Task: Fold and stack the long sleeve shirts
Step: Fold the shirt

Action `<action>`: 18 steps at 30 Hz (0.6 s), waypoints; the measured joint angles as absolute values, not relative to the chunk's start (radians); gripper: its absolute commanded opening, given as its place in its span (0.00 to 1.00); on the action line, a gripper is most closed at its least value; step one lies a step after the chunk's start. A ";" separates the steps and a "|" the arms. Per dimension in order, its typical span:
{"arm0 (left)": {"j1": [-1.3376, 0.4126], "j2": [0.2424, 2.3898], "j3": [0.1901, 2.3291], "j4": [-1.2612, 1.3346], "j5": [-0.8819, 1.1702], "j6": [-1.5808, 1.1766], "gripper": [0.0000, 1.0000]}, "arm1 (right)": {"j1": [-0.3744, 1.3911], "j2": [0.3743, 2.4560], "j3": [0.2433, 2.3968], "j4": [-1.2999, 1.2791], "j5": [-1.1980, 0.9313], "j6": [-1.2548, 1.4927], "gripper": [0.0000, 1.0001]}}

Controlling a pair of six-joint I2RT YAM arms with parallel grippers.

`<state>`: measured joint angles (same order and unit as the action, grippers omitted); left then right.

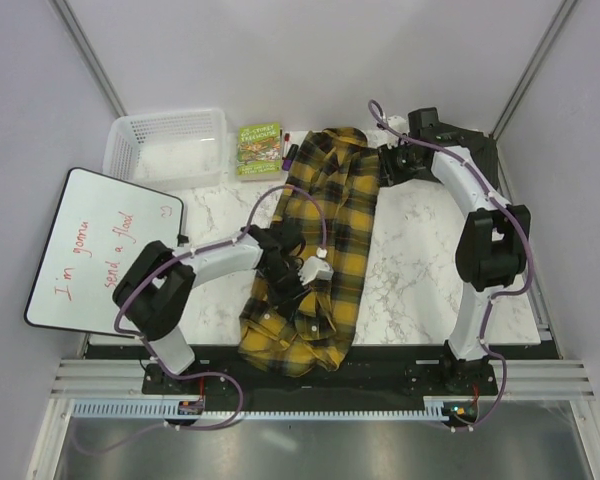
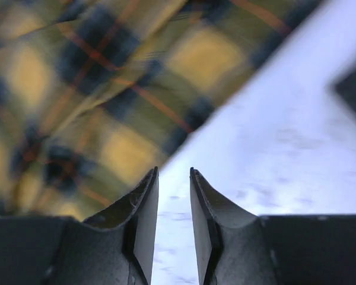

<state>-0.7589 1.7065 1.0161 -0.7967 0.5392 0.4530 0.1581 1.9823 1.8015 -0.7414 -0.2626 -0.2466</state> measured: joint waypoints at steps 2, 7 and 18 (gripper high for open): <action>-0.716 1.688 1.036 -0.794 0.591 0.434 0.58 | 0.147 1.993 1.772 -0.735 -0.396 -0.187 0.45; -0.403 1.497 1.056 -0.769 0.745 0.402 0.78 | 0.205 2.006 1.638 -0.632 -0.698 0.039 0.49; -0.218 1.231 1.069 -0.730 0.815 0.392 0.99 | 0.361 2.311 1.644 -0.427 -0.873 0.282 0.43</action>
